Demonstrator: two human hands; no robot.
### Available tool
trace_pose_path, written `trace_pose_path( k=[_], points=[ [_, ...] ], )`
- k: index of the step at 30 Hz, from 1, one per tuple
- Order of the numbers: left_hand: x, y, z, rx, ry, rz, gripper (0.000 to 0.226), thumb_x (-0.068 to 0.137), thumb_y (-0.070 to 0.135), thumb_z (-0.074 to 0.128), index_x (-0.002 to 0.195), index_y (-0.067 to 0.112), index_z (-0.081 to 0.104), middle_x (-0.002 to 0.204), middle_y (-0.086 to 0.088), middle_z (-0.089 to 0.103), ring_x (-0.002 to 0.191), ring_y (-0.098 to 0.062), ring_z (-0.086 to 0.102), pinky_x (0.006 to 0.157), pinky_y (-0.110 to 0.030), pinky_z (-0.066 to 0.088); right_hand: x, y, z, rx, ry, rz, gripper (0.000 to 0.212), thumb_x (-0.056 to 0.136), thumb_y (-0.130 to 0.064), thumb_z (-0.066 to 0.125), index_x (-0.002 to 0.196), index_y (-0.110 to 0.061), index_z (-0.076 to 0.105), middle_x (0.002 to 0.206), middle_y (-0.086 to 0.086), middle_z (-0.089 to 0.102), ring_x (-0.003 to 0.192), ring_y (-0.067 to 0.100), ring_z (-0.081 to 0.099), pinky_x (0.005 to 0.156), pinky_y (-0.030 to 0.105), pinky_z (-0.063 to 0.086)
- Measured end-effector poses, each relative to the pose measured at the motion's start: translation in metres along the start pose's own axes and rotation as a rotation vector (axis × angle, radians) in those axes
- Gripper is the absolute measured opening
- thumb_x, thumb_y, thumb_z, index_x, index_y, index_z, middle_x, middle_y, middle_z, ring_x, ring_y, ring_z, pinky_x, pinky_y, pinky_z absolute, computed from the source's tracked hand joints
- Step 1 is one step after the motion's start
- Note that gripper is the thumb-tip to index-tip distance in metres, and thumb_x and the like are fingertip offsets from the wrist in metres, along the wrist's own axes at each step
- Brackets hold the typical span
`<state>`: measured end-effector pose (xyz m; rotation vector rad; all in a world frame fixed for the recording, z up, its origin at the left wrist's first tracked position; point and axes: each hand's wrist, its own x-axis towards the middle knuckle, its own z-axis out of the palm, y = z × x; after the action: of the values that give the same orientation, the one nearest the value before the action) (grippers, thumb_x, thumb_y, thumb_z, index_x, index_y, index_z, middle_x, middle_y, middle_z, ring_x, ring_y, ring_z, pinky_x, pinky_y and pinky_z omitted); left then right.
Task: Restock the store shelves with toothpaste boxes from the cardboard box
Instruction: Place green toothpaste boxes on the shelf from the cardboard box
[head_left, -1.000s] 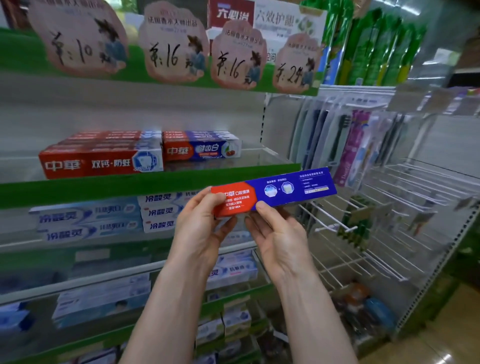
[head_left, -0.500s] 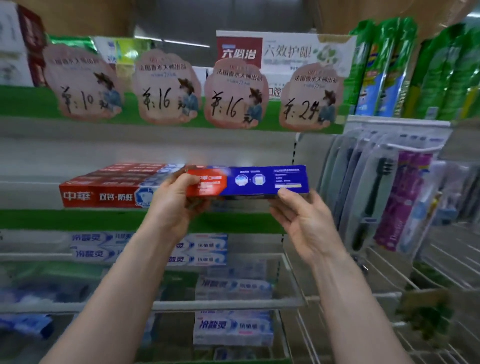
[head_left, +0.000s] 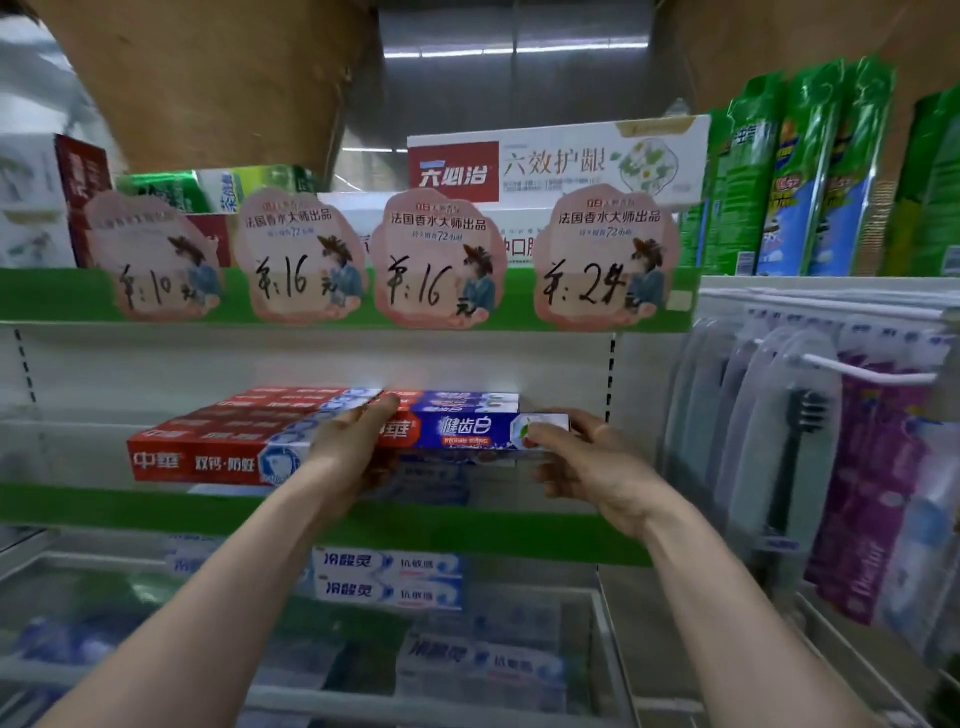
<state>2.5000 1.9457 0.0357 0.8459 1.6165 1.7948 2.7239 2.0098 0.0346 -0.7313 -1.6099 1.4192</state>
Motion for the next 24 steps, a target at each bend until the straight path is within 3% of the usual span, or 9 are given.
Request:
trace_pose_path(
  k=[2, 5, 9, 11, 16, 18, 21, 24],
  points=[
    [0.0, -0.003, -0.003, 0.074, -0.039, 0.017, 0.032, 0.086, 0.04, 0.064, 0.1, 0.011, 0.06, 0.087, -0.015, 0.069, 0.069, -0.028, 0.063, 0.067, -0.037, 0.051, 0.003, 0.003, -0.002, -0.022, -0.021, 0.023, 0.015, 0.09, -0.023, 0.064, 0.105, -0.02, 0.062, 0.092, -0.001, 0.073, 0.061, 0.015, 0.062, 0.053, 0.025, 0.051],
    [0.0, -0.006, -0.004, 0.124, -0.076, 0.028, 0.037, 0.086, 0.04, 0.064, 0.108, 0.011, 0.057, 0.091, -0.016, 0.069, 0.072, -0.027, 0.064, 0.068, -0.036, 0.051, 0.005, 0.005, -0.007, 0.027, -0.06, 0.053, 0.009, 0.092, -0.023, 0.061, 0.1, -0.021, 0.06, 0.096, 0.004, 0.071, 0.066, 0.017, 0.062, 0.058, 0.027, 0.05],
    [-0.004, -0.006, 0.001, 0.189, -0.07, 0.034, 0.046, 0.085, 0.049, 0.063, 0.108, 0.01, 0.057, 0.082, -0.011, 0.068, 0.062, -0.022, 0.061, 0.058, -0.03, 0.048, 0.006, 0.006, -0.011, 0.05, -0.08, 0.034, 0.022, 0.09, -0.009, 0.061, 0.109, -0.019, 0.054, 0.089, 0.006, 0.07, 0.075, 0.019, 0.063, 0.062, 0.028, 0.05],
    [-0.007, -0.004, 0.003, 0.189, -0.058, 0.04, 0.05, 0.084, 0.054, 0.06, 0.105, 0.009, 0.058, 0.08, -0.011, 0.067, 0.057, -0.02, 0.058, 0.053, -0.028, 0.047, 0.005, 0.008, -0.012, 0.007, -0.064, 0.013, 0.021, 0.09, -0.012, 0.063, 0.108, -0.021, 0.056, 0.093, 0.006, 0.068, 0.077, 0.017, 0.064, 0.062, 0.027, 0.053],
    [-0.013, 0.001, 0.002, 0.093, -0.082, 0.001, 0.043, 0.08, 0.047, 0.066, 0.099, 0.01, 0.057, 0.078, -0.01, 0.065, 0.058, -0.017, 0.056, 0.053, -0.027, 0.048, 0.007, 0.013, -0.009, -0.067, -0.021, -0.013, 0.019, 0.086, -0.031, 0.069, 0.103, -0.024, 0.063, 0.099, -0.002, 0.071, 0.095, 0.017, 0.063, 0.073, 0.031, 0.053],
    [-0.013, 0.008, 0.003, -0.117, -0.071, -0.071, 0.036, 0.076, 0.036, 0.073, 0.093, 0.01, 0.056, 0.084, -0.009, 0.064, 0.066, -0.018, 0.056, 0.062, -0.029, 0.049, 0.007, 0.013, -0.007, -0.097, 0.001, -0.018, 0.023, 0.082, -0.031, 0.072, 0.102, -0.022, 0.065, 0.098, 0.0, 0.071, 0.091, 0.016, 0.064, 0.068, 0.028, 0.05],
    [-0.019, 0.013, 0.022, -0.418, -0.095, -0.177, 0.022, 0.076, 0.025, 0.074, 0.081, 0.013, 0.056, 0.072, -0.002, 0.057, 0.066, -0.015, 0.052, 0.062, -0.027, 0.044, 0.008, 0.013, -0.005, -0.092, 0.025, -0.002, 0.029, 0.078, -0.029, 0.074, 0.103, -0.019, 0.064, 0.091, 0.003, 0.072, 0.072, 0.017, 0.066, 0.059, 0.026, 0.048],
    [-0.035, 0.01, 0.055, -0.296, -0.19, -0.173, 0.02, 0.082, 0.027, 0.07, 0.088, 0.012, 0.059, 0.079, -0.006, 0.066, 0.073, -0.02, 0.06, 0.069, -0.031, 0.048, 0.007, 0.013, -0.006, -0.12, -0.006, 0.011, 0.037, 0.077, -0.032, 0.075, 0.108, -0.013, 0.065, 0.091, 0.005, 0.072, 0.074, 0.018, 0.066, 0.057, 0.023, 0.048]
  ],
)
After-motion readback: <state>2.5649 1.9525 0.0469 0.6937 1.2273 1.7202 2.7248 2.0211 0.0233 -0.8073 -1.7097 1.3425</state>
